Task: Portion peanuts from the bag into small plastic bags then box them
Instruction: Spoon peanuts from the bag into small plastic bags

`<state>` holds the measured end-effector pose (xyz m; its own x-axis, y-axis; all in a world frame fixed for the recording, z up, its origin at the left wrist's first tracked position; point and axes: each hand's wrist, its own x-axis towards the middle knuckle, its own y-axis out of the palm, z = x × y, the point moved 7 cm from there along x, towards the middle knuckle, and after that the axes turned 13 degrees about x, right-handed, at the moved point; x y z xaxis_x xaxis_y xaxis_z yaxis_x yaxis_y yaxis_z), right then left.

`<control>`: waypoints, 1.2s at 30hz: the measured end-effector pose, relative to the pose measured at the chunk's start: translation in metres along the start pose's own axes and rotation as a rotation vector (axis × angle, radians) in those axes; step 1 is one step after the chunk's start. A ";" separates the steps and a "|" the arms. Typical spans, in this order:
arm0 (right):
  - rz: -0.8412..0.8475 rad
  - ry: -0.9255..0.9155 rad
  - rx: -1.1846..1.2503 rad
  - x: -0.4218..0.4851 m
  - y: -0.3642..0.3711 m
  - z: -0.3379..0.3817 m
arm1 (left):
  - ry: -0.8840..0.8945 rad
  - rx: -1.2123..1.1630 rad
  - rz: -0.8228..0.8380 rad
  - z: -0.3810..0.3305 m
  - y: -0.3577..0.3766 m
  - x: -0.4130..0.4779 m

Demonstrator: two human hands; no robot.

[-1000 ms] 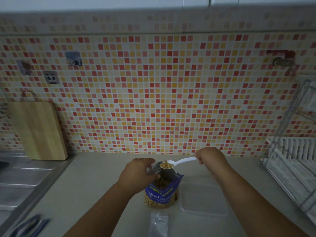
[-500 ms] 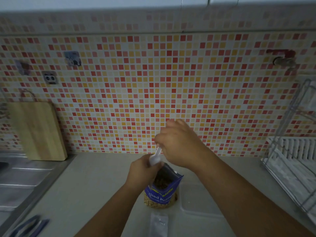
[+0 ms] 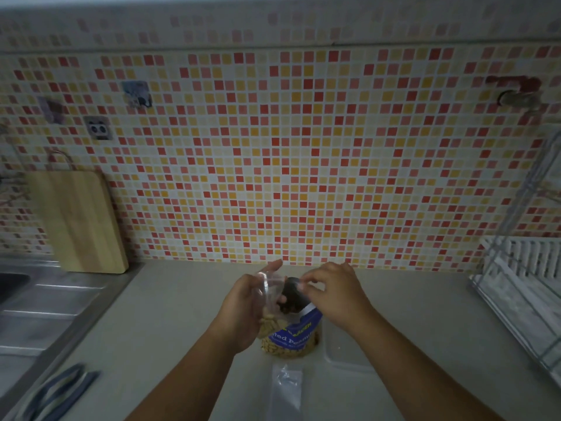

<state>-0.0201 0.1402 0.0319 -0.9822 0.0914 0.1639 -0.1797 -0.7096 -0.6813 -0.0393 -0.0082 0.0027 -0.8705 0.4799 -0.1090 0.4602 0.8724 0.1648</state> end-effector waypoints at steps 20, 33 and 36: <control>0.413 0.600 0.751 -0.090 0.034 -0.106 | -0.429 0.727 0.146 0.112 -0.009 -0.023; -0.017 0.897 0.475 -0.111 0.094 -0.195 | -0.326 1.227 -0.257 0.164 -0.031 0.000; 0.039 0.825 0.314 -0.108 0.086 -0.190 | -0.261 1.226 -0.212 0.160 -0.034 -0.002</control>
<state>0.0602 0.2025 -0.1798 -0.7354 0.4519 -0.5049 -0.2414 -0.8710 -0.4280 -0.0249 -0.0236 -0.1597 -0.9506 0.2037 -0.2341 0.2973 0.3813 -0.8754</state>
